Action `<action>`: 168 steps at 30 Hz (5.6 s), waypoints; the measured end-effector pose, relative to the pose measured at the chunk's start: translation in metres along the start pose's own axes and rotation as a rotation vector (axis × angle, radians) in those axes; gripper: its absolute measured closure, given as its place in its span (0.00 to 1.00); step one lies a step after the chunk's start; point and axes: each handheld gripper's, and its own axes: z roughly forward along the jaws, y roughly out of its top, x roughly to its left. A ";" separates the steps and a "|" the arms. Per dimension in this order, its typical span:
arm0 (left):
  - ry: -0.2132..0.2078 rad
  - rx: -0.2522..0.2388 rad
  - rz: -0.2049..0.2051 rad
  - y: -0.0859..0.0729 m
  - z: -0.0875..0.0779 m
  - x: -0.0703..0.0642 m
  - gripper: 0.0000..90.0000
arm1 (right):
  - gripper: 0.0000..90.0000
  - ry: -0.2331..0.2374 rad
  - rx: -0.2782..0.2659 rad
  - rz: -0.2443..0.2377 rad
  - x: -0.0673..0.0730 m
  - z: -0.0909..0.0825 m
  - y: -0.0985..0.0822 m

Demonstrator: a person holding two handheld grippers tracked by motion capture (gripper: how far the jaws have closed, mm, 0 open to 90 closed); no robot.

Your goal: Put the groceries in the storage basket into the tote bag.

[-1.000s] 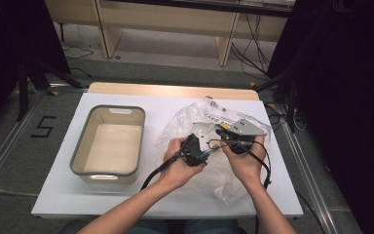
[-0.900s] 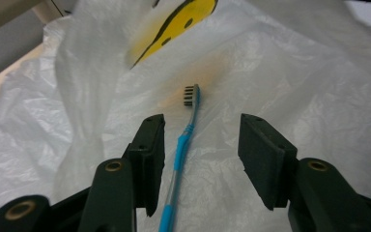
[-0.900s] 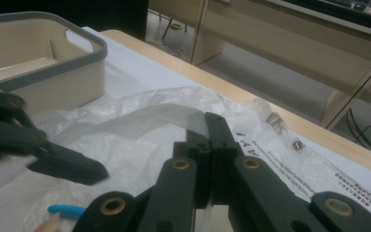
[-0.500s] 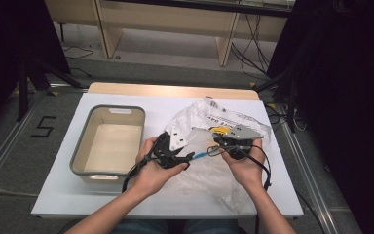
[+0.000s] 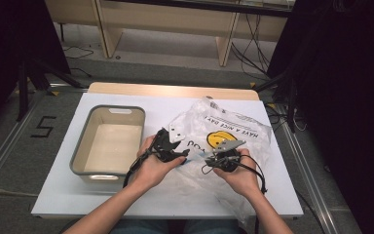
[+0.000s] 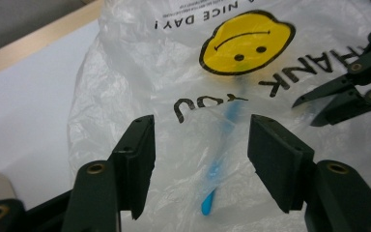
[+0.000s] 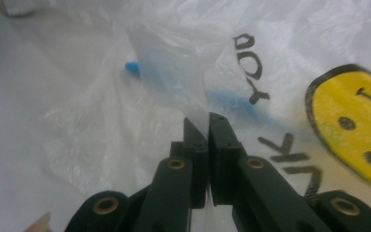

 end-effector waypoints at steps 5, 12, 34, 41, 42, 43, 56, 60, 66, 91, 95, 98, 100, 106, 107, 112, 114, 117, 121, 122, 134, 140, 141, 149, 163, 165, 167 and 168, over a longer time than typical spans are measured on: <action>0.004 0.052 -0.011 -0.007 0.011 0.003 0.50 | 0.89 0.059 0.075 0.004 0.002 0.008 -0.009; 0.016 0.101 0.003 -0.016 0.019 0.007 0.54 | 0.68 0.141 0.032 0.047 0.005 0.003 -0.015; 0.012 0.081 -0.042 -0.028 0.009 0.009 0.49 | 0.57 -0.104 -0.105 0.297 -0.038 -0.061 -0.054; 0.010 0.077 -0.057 -0.031 0.005 0.011 0.45 | 0.57 -0.120 -0.087 0.301 -0.033 -0.064 -0.061; 0.009 0.080 -0.055 -0.031 0.004 0.012 0.45 | 0.57 -0.119 -0.086 0.304 -0.032 -0.064 -0.062; 0.010 0.076 -0.065 -0.031 0.004 0.012 0.45 | 0.57 -0.120 -0.086 0.306 -0.032 -0.064 -0.062; 0.009 0.068 -0.074 -0.032 0.002 0.016 0.44 | 0.56 -0.165 -0.074 0.357 -0.031 -0.075 -0.075; 0.007 0.072 -0.070 -0.033 0.003 0.015 0.44 | 0.56 -0.204 -0.006 0.430 -0.034 -0.077 -0.080; 0.003 0.074 -0.065 -0.033 0.003 0.013 0.44 | 0.56 -0.205 0.100 0.506 -0.036 -0.070 -0.089; -0.002 0.093 -0.050 -0.033 0.004 0.008 0.45 | 0.90 -0.253 0.330 0.467 -0.039 -0.060 -0.099; -0.005 0.096 -0.045 -0.034 0.005 0.008 0.45 | 1.00 -0.232 0.331 0.450 -0.040 -0.060 -0.099; -0.004 0.097 -0.044 -0.034 0.005 0.008 0.45 | 1.00 -0.222 0.326 0.443 -0.043 -0.061 -0.098; -0.004 0.097 -0.044 -0.034 0.005 0.008 0.45 | 1.00 -0.261 0.320 0.415 -0.046 -0.062 -0.098; 0.014 0.092 -0.030 -0.032 0.005 0.009 0.44 | 1.00 -0.342 0.238 0.330 -0.065 -0.065 -0.093; 0.019 0.092 -0.028 -0.032 0.005 0.008 0.44 | 1.00 -0.359 0.228 0.315 -0.068 -0.065 -0.092; 0.006 0.123 -0.024 -0.032 0.003 0.006 0.38 | 1.00 -0.415 0.172 0.297 -0.082 -0.058 -0.087; -0.015 0.132 -0.033 -0.032 0.002 0.004 0.36 | 1.00 -0.429 0.153 0.306 -0.088 -0.054 -0.085; -0.028 0.150 -0.023 -0.034 -0.001 0.002 0.34 | 1.00 -0.441 0.129 0.317 -0.095 -0.048 -0.081; -0.040 0.164 -0.017 -0.038 -0.002 -0.001 0.33 | 1.00 -0.442 0.115 0.324 -0.101 -0.039 -0.078; -0.039 0.165 -0.015 -0.039 -0.002 -0.001 0.33 | 1.00 -0.437 0.110 0.324 -0.101 -0.038 -0.077; -0.030 0.167 -0.009 -0.045 -0.002 0.003 0.32 | 0.96 -0.376 0.056 0.374 -0.103 -0.035 -0.079; -0.043 0.167 -0.017 -0.049 -0.004 0.004 0.33 | 0.74 -0.384 -0.005 0.351 -0.093 -0.053 -0.076; -0.044 0.168 -0.017 -0.049 -0.005 0.003 0.33 | 0.70 -0.382 -0.022 0.341 -0.091 -0.057 -0.076; -0.048 0.151 0.000 -0.056 -0.009 -0.002 0.32 | 0.51 -0.279 -0.143 0.280 -0.068 -0.077 -0.077; -0.060 0.148 -0.003 -0.065 -0.009 -0.002 0.30 | 0.37 -0.170 -0.150 0.252 -0.041 -0.078 -0.090; -0.066 0.149 -0.002 -0.066 -0.009 -0.003 0.30 | 0.37 -0.168 -0.146 0.255 -0.041 -0.078 -0.090; -0.066 0.149 0.000 -0.067 -0.009 -0.003 0.30 | 0.37 -0.170 -0.146 0.258 -0.040 -0.078 -0.091; -0.066 0.147 -0.002 -0.067 -0.009 -0.003 0.30 | 0.37 -0.171 -0.146 0.258 -0.040 -0.078 -0.091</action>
